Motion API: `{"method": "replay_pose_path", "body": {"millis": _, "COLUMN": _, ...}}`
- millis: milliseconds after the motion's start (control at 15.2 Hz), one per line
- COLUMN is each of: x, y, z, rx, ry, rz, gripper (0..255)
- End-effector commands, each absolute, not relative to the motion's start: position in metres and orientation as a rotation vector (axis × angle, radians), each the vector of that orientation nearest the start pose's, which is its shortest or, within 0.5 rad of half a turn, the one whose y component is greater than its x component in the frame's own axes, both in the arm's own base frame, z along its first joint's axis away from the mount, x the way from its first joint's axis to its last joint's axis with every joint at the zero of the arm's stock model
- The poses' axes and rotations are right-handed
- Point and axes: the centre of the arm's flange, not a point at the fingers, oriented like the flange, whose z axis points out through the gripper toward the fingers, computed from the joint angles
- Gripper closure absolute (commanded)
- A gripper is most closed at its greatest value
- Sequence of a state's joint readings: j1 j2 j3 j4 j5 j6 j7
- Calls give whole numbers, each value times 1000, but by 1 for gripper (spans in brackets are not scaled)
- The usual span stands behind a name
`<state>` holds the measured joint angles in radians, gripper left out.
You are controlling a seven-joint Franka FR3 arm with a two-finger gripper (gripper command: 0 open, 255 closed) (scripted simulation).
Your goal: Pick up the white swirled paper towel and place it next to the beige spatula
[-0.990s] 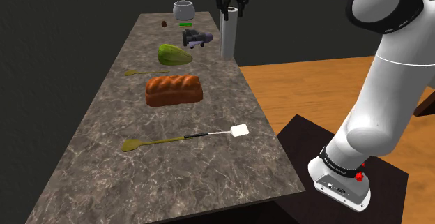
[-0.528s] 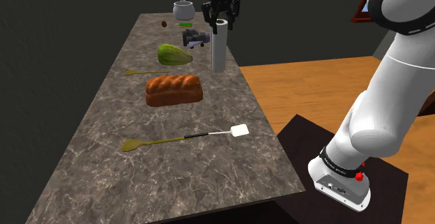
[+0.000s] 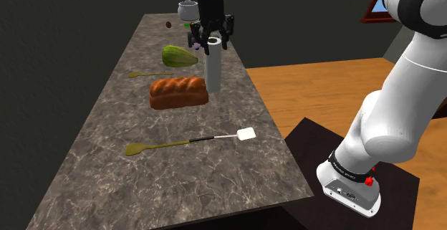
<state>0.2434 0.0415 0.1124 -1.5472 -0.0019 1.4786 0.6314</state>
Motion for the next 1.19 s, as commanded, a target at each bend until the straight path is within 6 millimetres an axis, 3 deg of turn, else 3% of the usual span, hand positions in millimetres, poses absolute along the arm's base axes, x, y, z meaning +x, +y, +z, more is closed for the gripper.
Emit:
{"method": "replay_pose_path", "body": {"millis": 0, "x": 515, "y": 219, "z": 599, "rx": -3157, "ry": 440, "rz": 156, "gripper": 255}}
{"method": "replay_pose_path", "body": {"millis": 1122, "x": 452, "y": 424, "z": 533, "rx": -3157, "ry": 440, "rz": 156, "gripper": 255}}
